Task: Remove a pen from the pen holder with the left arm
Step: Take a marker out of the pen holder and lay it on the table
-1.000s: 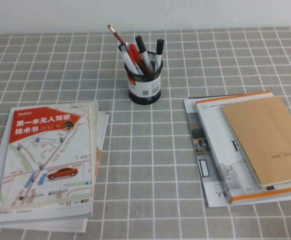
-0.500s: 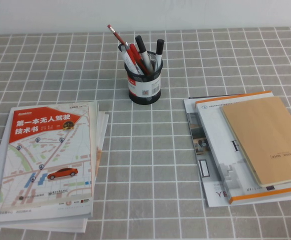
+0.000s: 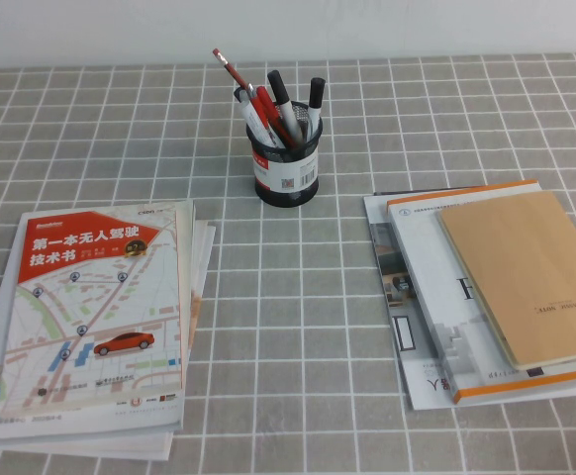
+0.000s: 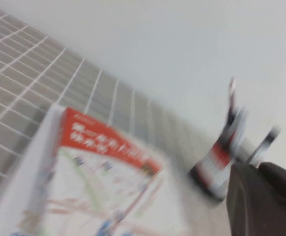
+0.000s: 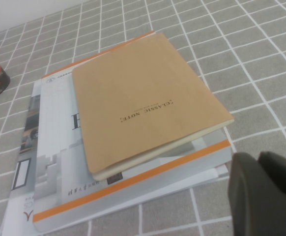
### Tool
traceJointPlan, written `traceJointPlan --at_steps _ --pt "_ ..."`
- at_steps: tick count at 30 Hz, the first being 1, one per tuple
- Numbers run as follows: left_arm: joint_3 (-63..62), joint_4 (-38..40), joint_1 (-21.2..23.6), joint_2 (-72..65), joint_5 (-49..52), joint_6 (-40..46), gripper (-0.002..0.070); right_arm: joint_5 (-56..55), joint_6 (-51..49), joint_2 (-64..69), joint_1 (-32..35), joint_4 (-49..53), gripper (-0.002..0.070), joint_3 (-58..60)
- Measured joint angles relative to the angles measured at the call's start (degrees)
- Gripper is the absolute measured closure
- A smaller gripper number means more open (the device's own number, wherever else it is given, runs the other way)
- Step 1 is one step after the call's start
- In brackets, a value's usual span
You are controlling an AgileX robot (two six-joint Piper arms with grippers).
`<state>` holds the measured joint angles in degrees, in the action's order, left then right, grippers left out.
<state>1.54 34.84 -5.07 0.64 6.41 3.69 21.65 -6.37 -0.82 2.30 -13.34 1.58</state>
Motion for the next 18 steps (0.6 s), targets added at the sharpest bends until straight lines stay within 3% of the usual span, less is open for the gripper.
traceJointPlan --at_steps 4,10,13,18 --pt "0.00 13.17 0.00 0.00 -8.16 -2.67 0.0676 0.00 0.00 0.00 0.00 0.00 0.0689 0.00" --pt "0.00 18.41 0.00 0.00 -18.26 -4.51 0.0676 0.00 0.00 0.00 0.00 0.00 0.0689 0.00" --pt "-0.32 16.81 0.00 0.00 -16.94 -6.26 0.0676 0.00 0.00 0.00 0.00 0.00 0.0689 0.00" --pt "-13.27 2.18 -0.77 -4.67 1.76 -1.36 0.0676 0.00 0.00 0.00 0.00 0.00 0.0689 0.00"
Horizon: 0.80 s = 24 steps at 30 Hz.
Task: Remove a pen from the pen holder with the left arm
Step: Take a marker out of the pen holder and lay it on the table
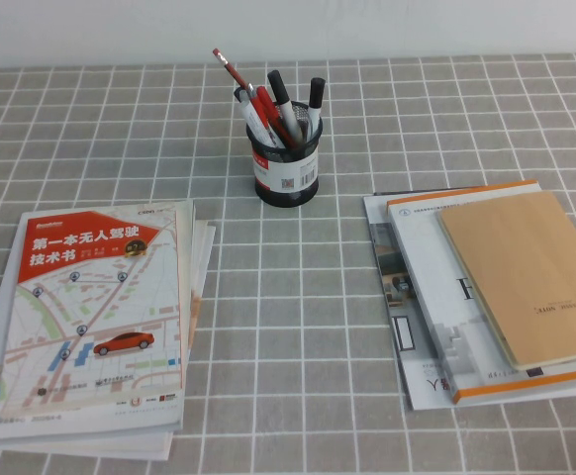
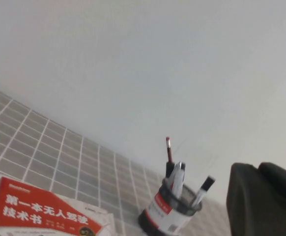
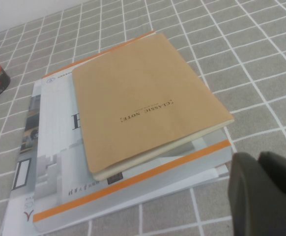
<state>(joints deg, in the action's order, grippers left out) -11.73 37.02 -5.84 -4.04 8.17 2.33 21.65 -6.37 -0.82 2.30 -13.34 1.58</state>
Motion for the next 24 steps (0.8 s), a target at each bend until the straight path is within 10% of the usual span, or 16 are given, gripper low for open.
traceJointPlan --at_steps 11,18,24 --pt "-30.25 -5.55 -0.03 -34.10 12.66 17.49 0.0676 0.00 0.00 0.00 0.00 0.00 0.0689 0.00" --pt "-42.08 16.05 -0.24 -56.45 15.99 37.56 0.0652 0.00 0.00 0.00 0.00 0.00 0.0689 0.00" --pt "-49.31 36.86 -0.24 -71.48 21.19 56.66 0.0411 0.00 0.00 0.00 0.00 -0.12 0.0689 0.00"
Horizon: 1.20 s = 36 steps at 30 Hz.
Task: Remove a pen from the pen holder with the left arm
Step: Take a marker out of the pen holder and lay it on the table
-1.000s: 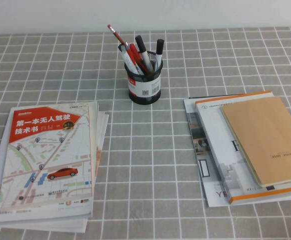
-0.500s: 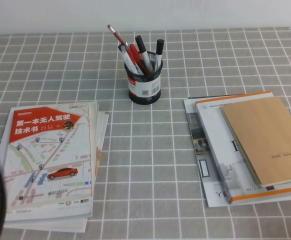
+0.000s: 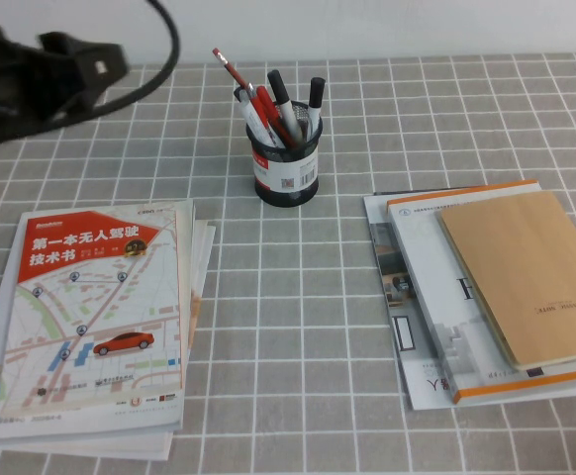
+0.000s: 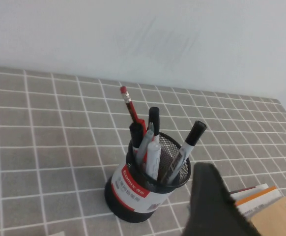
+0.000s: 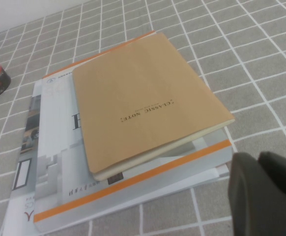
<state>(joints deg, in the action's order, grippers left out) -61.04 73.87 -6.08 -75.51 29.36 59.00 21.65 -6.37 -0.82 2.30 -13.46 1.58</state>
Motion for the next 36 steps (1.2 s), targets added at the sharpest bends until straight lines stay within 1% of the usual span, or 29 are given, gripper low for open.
traceJointPlan --at_steps 2,3,5,7,9,12,16,21,27,36 --pt "-1.35 6.01 -0.08 -4.65 1.37 4.91 0.0329 0.00 0.00 0.00 0.00 0.00 0.0689 0.00" --pt "-1.86 8.03 -0.21 -6.84 1.74 6.67 0.0308 0.00 0.00 0.00 0.00 0.00 0.0689 0.00" --pt "-3.31 11.50 -1.22 -10.96 1.85 10.56 0.0291 0.00 0.00 0.00 0.00 0.00 0.0689 0.00" --pt "-4.91 12.94 -3.04 -14.34 0.80 13.43 0.0291 0.00 0.00 0.00 0.00 -0.09 0.0689 0.00" --pt "-6.72 13.61 -5.80 -17.37 -1.15 15.89 0.0291 0.00 0.00 0.00 0.00 -0.09 0.0689 0.00" --pt "-10.16 14.24 -9.68 -21.52 -5.85 19.07 0.0290 0.00 0.00 0.00 0.00 -0.09 0.0689 0.00" --pt "-15.03 14.67 -13.55 -27.09 -10.89 20.33 0.0290 0.00 0.00 0.00 0.00 -0.09 0.0689 0.00" --pt "-20.62 16.19 -16.87 -33.11 -16.59 20.42 0.0290 0.00 0.00 0.00 0.00 -0.09 0.0689 0.00" --pt "-23.19 17.18 -18.58 -36.56 -23.02 20.55 0.0290 0.00 0.00 0.00 0.00 -0.21 0.0689 0.00" --pt "-23.44 19.67 -18.71 -39.20 -24.33 20.58 0.0290 0.00 0.00 0.00 0.00 -0.31 0.0689 0.00"
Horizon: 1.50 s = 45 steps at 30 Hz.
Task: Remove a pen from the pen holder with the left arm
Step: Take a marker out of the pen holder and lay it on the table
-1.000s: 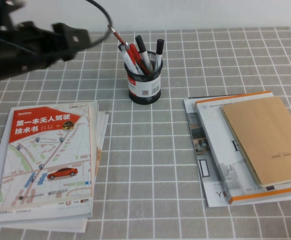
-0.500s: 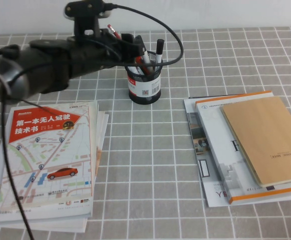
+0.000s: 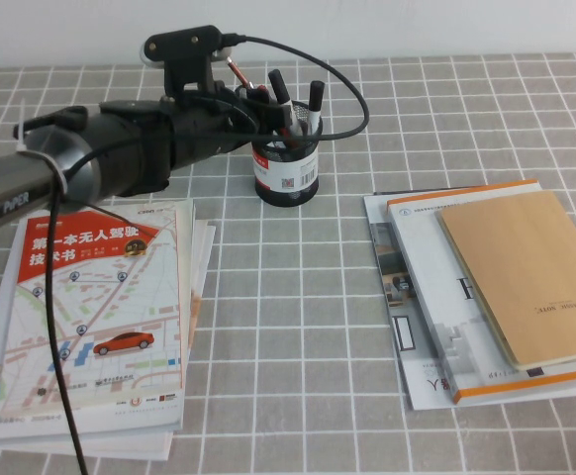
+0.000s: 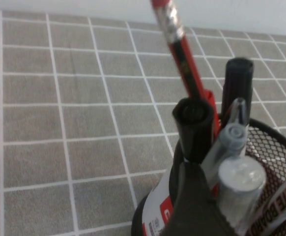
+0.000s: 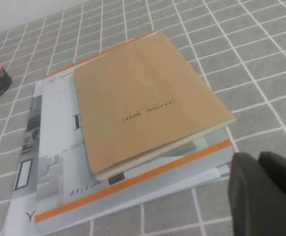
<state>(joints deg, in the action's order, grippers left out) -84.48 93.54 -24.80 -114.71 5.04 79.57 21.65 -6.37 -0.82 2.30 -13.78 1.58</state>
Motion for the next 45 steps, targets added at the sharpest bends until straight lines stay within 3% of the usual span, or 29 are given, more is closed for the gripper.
traceJointPlan --at_steps 6,12,24,39,42,45 --pt "0.00 0.76 -0.05 -0.50 -0.22 0.00 0.0342 0.00 0.00 0.00 0.00 0.00 0.0689 0.00" --pt "0.00 1.36 -0.05 -0.50 0.23 -0.12 0.0563 0.00 0.00 0.00 0.00 0.00 0.0689 0.00" --pt "0.00 1.37 -0.28 0.59 0.57 0.10 0.0566 0.00 0.00 0.00 0.00 0.00 0.0689 0.00" --pt "0.00 -0.06 -0.28 14.66 2.71 1.74 0.0566 0.00 0.00 0.00 0.00 0.00 0.0689 0.00" --pt "0.00 -4.45 -0.44 18.37 5.04 -0.63 0.0566 0.00 0.00 0.00 0.00 0.00 0.0689 0.00" --pt "0.00 -16.59 -0.84 22.08 6.97 -11.53 0.0566 0.00 0.00 0.00 0.00 0.00 0.0689 0.00"
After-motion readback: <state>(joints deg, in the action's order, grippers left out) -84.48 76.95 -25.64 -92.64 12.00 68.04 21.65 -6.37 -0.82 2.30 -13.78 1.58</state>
